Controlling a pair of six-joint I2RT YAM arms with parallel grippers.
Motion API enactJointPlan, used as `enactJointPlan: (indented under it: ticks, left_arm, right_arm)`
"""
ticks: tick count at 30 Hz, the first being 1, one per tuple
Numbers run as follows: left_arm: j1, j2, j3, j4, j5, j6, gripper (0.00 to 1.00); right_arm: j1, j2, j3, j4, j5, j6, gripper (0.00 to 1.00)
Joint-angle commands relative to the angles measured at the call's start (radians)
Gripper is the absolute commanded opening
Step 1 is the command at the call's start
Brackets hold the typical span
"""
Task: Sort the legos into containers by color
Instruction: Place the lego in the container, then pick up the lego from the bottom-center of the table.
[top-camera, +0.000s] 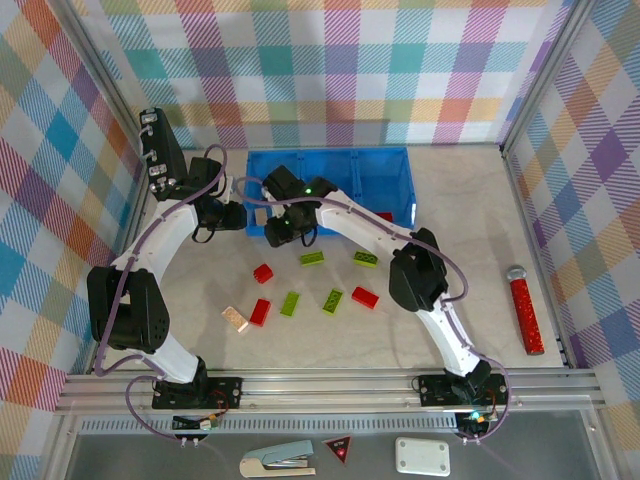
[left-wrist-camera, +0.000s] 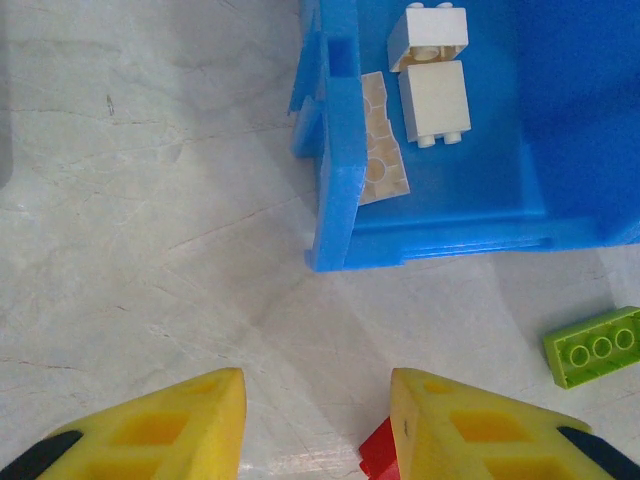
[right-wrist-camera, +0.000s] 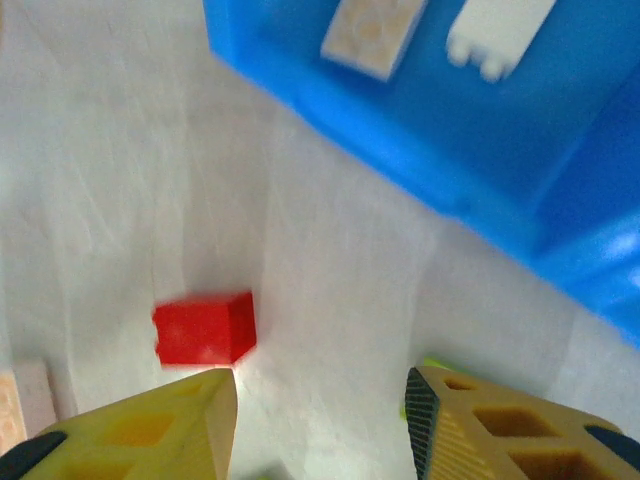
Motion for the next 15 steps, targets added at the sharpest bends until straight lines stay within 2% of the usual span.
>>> enactJointPlan:
  ticks: [1, 7, 15]
  left_arm:
    - [0.011, -0.017, 0.01, -0.035, 0.022, 0.007, 0.43]
    - [0.011, -0.012, 0.01, -0.036, 0.025, 0.009, 0.43]
    - [0.011, -0.003, 0.01, -0.036, 0.033, 0.008, 0.43]
  right_arm:
    - [0.007, -0.058, -0.05, -0.113, -0.033, -0.108, 0.49]
    - [0.007, -0.116, -0.157, -0.208, 0.03, -0.212, 0.5]
    - [0.007, -0.216, -0.368, -0.241, 0.081, -0.346, 0.53]
